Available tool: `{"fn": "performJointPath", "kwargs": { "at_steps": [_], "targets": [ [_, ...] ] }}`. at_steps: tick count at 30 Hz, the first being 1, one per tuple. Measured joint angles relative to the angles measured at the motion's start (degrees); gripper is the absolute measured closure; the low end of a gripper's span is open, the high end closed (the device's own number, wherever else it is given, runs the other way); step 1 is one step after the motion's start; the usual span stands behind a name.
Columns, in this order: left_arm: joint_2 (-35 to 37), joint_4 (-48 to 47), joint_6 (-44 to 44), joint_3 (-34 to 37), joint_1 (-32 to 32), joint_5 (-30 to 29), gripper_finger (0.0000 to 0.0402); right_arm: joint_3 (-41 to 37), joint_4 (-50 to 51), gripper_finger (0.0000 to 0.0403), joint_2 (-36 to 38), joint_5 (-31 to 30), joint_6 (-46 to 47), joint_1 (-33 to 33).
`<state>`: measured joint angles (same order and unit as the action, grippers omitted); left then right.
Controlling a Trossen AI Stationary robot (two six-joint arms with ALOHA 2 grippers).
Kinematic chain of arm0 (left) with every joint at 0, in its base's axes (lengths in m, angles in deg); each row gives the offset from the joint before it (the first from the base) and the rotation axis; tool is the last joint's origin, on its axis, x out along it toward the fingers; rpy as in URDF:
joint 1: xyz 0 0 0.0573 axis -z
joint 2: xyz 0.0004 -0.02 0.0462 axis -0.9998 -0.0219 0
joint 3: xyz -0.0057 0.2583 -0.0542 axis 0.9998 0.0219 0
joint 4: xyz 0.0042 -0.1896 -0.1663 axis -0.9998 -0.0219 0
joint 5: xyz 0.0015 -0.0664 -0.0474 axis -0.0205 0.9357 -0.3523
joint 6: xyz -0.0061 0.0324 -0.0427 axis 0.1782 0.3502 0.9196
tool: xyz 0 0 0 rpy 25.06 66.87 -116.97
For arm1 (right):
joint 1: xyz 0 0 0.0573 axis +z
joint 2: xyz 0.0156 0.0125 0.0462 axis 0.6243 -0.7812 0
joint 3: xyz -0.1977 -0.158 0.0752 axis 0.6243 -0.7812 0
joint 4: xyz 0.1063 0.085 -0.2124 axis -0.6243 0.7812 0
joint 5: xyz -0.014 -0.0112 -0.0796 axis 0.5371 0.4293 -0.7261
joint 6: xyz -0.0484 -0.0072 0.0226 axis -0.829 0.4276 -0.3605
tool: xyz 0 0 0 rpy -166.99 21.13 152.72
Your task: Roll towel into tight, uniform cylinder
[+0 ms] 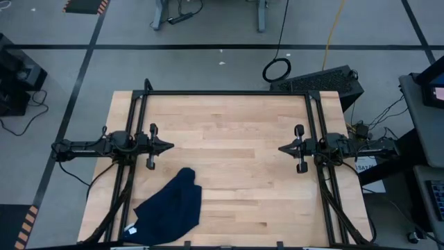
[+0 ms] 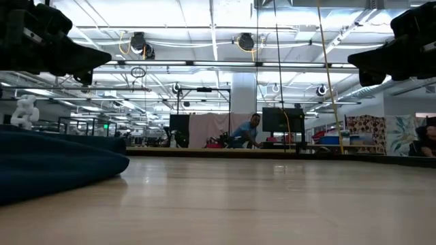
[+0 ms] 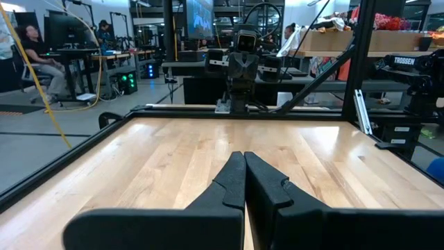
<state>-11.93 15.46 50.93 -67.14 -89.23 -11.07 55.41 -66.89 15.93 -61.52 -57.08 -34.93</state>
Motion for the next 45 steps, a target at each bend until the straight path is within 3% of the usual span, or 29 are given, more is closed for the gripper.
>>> {"fn": "performJointPath", "kwargs": {
  "at_steps": [25, 30, 38, 45],
  "targets": [
    [0.01, 0.08, 0.02, 0.0, 0.0, -0.02, 0.04, 0.0, -0.01, 0.0403, 0.0, 0.0, 0.02, -0.02],
    [0.0, 4.2, 0.42, -0.55, 0.01, -1.16, 0.04, 0.0, 0.0, 0.0403, 0.0, 0.0, 0.0, 0.0],
    [-3.28, 0.48, 2.77, -11.08, 0.02, -1.66, 0.04, 0.02, 0.0, 0.0403, 0.02, 0.0, 0.02, 0.0],
    [-13.96, -8.95, 1.97, -26.09, 0.02, -2.25, 0.04, 0.0, -0.56, 0.0403, 0.02, -0.28, 0.0, 0.0]
  ]
}}
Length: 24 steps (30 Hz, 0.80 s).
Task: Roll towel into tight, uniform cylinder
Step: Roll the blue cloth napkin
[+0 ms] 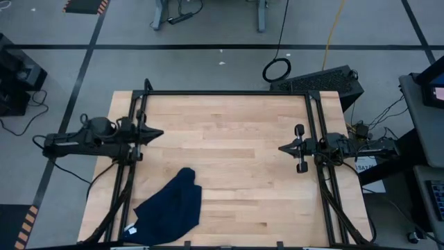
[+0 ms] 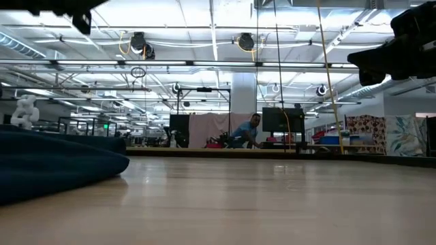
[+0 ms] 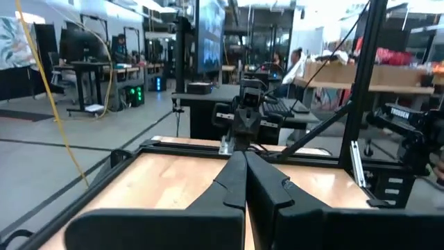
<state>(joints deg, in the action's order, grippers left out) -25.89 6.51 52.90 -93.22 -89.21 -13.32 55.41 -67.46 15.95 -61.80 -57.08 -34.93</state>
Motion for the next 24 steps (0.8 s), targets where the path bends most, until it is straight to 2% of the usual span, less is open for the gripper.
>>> {"fn": "performJointPath", "kwargs": {
  "at_steps": [5, 10, 13, 18, 24],
  "targets": [
    [-8.76, -7.29, -0.86, -11.5, 0.0, 0.02, 0.04, 0.02, 0.08, 0.0403, 0.0, 0.0, 0.0, 0.0],
    [-16.34, -18.6, -0.82, -25.07, 0.0, 0.57, 0.04, 0.02, 0.08, 0.0403, 0.0, 0.0, 0.0, 0.0],
    [-20.25, -23.45, -0.48, -30.63, 0.0, -0.07, 0.04, 0.0, 0.08, 0.0403, 0.0, 0.02, 0.04, -0.01],
    [-25.09, -27.15, 4.08, -31.78, 0.3, -0.24, 0.04, 0.02, -1.35, 0.0403, -0.02, -0.81, 5.69, 0.0],
    [-30.86, -29.66, 10.41, -27.5, 1.72, -0.45, 0.04, 0.02, -0.74, 0.0403, 0.0, -5.62, 14.31, -0.01]
  ]
}}
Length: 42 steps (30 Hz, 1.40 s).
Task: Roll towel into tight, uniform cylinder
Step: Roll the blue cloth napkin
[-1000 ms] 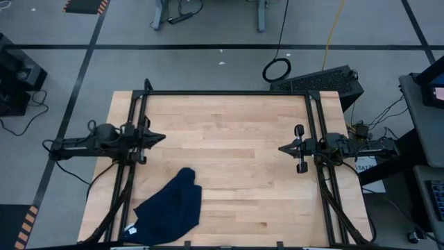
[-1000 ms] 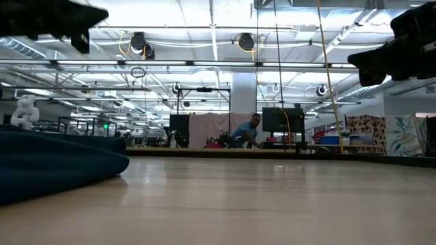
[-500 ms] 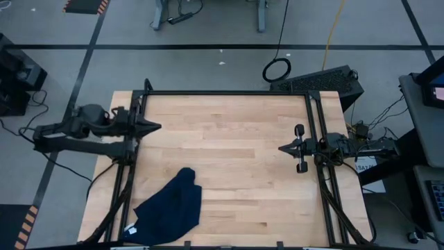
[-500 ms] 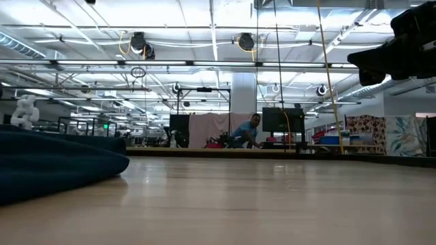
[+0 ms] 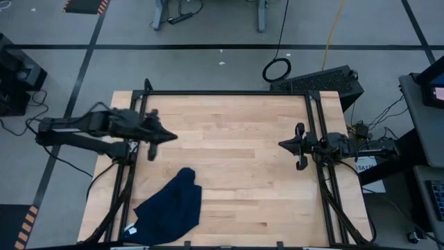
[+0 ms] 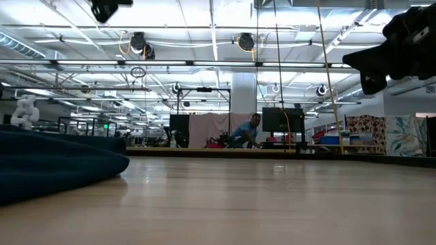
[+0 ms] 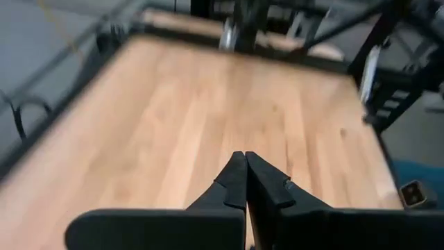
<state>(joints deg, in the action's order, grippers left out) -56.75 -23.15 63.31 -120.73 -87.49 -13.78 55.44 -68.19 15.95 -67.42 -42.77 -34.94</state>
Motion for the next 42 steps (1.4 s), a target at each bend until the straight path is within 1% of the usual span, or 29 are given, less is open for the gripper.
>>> {"fn": "performJointPath", "kwargs": {
  "at_steps": [4, 6, 10, 13, 15, 19, 25, 28, 30, 34, 37, 40, 42],
  "targets": [
    [-3.87, -0.26, 5.18, 3.76, 0.12, -0.05, 0.0398, 0.0, 0.42, 0.0403, -0.02, 0.04, 1.7, 0.03],
    [-5.69, -0.34, 7.97, 5.62, 0.16, -0.29, 0.0388, 0.0, 0.47, 0.0403, -0.02, 0.04, 2.17, 0.03],
    [-9.71, -0.5, 13.47, 8.67, 0.82, -0.44, 0.0343, 0.57, 1.11, 0.0403, -0.04, -0.12, 2.53, 0.0],
    [-12.71, -0.51, 15.84, 9.87, 1.54, -0.46, 0.0302, 3.56, 1.9, 0.0403, -0.67, -4.29, 2.79, 0.01],
    [-14.6, -0.49, 16.87, 10.14, 1.89, -0.5, 0.0278, 6.99, 4.94, 0.0403, -1.66, -7.59, 2.58, 0.01],
    [-17.82, -0.32, 17.49, 10.12, 1.91, -0.59, 0.0247, 16.89, 12.21, 0.0403, -5.54, -8.81, 0.61, 0.01],
    [-20.71, -0.3, 17.32, 10.12, 1.91, -0.62, 0.024, 34.66, 25.46, 0.0403, -16.69, -8.85, 0.19, 0.22],
    [-21.57, -0.71, 17.73, 10.12, 1.91, -0.42, 0.024, 39.82, 29.07, 0.0403, -22.36, -8.79, -0.13, 0.21],
    [-21.94, -1.33, 17.75, 10.12, 2.2, 0.2, 0.024, 40.59, 29.76, 0.0403, -25.61, -7.71, -0.15, 0.21],
    [-22.19, -3.24, 17.75, 10.12, 3.22, 3.16, 0.024, 39.82, 30.37, 0.0403, -30.76, -3.25, 1.66, 0.4],
    [-22.2, -3.33, 18.05, 10.1, 4.38, 4.71, 0.024, 37.17, 29.95, 0.0403, -34.12, -3.05, 3.96, 1.41],
    [-22.2, -3.31, 19.79, 10.1, 6.1, 4.41, 0.0239, 34.04, 26.78, 0.0403, -37.09, -3.04, 5.27, 2.3],
    [-22.2, -2.76, 20.74, 10.34, 7.51, 2.29, 0.0239, 31.97, 22.93, 0.0403, -38.75, -3.04, 5.96, 2.95]
  ]
}}
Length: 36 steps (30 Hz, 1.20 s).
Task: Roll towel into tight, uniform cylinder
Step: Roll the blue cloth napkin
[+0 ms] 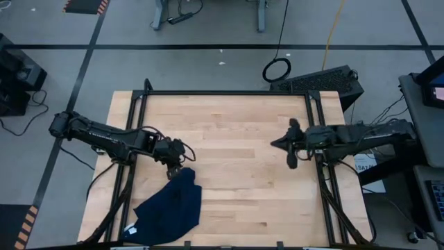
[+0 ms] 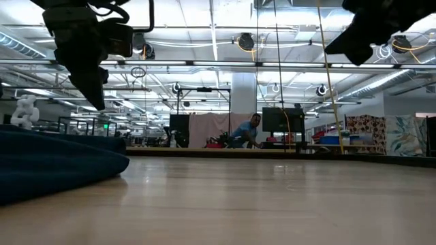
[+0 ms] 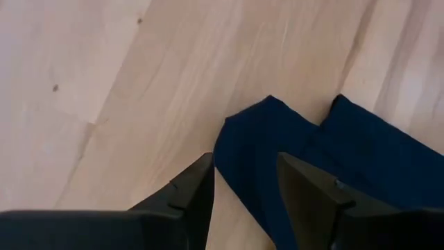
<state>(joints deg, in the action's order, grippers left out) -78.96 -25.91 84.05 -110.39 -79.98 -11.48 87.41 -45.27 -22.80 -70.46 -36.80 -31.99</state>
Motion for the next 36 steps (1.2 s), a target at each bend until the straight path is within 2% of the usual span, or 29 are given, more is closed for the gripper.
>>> {"fn": "performJointPath", "kwargs": {
  "at_steps": [7, 10, 13, 15, 21, 23, 25, 28, 30, 34, 36],
  "targets": [
    [-0.02, 5.66, 4.34, 4.94, 4.14, -2.33, 0.0239, -5.84, -13.76, 0.0403, -6.02, -0.02, 0.45, 1.99],
    [-0.02, 7.06, 6.0, 6.52, 5.28, -5.05, 0.0239, -7.24, -18.84, 0.0403, -8.75, -0.02, -0.17, 2.49],
    [-0.06, 7.19, 8.07, 7.72, 6.11, -5.33, 0.0232, -7.65, -22.58, 0.0403, -11.62, -0.02, -0.78, 2.63],
    [-0.73, 7.92, 9.46, 8.22, 6.69, -5.34, 0.021, -7.68, -23.38, 0.0403, -13.62, -0.02, -0.77, 2.63],
    [-3.66, 14.25, 8.67, 9.66, 8.57, -5.75, 0.0108, -7.71, -26.92, 0.0403, -19.59, -0.07, -0.78, 2.63],
    [-5.22, 17.29, 8.21, 10.16, 8.93, -4.91, 0.009, -7.71, -28.04, 0.0403, -21.41, -0.08, -0.94, 2.63],
    [-7.29, 18.86, 7.21, 10.25, 9.11, -4.21, 0.0089, -7.71, -29.79, 0.0403, -23.32, -0.07, -1.2, 2.63],
    [-10.4, 19.05, 5.38, 10.01, 9.47, -3.94, 0.0135, -7.71, -32.06, 0.0403, -25.93, -0.07, -1.85, 2.63],
    [-11.77, 19.57, 3.22, 9.35, 9.92, -3.79, 0.0199, -7.71, -33.96, 0.0403, -27.66, -0.07, -2.44, 2.63],
    [-12.0, 20.89, -0.4, 7.78, 10.09, -3.83, 0.0359, -7.71, -38.21, 0.0403, -31.07, 0.0, -2.7, 2.63],
    [-11.14, 20.89, -2.19, 6.69, 9.73, -4.49, 0.0385, -7.71, -41.09, 0.0403, -32.98, 0.17, -2.68, 2.63]
  ]
}}
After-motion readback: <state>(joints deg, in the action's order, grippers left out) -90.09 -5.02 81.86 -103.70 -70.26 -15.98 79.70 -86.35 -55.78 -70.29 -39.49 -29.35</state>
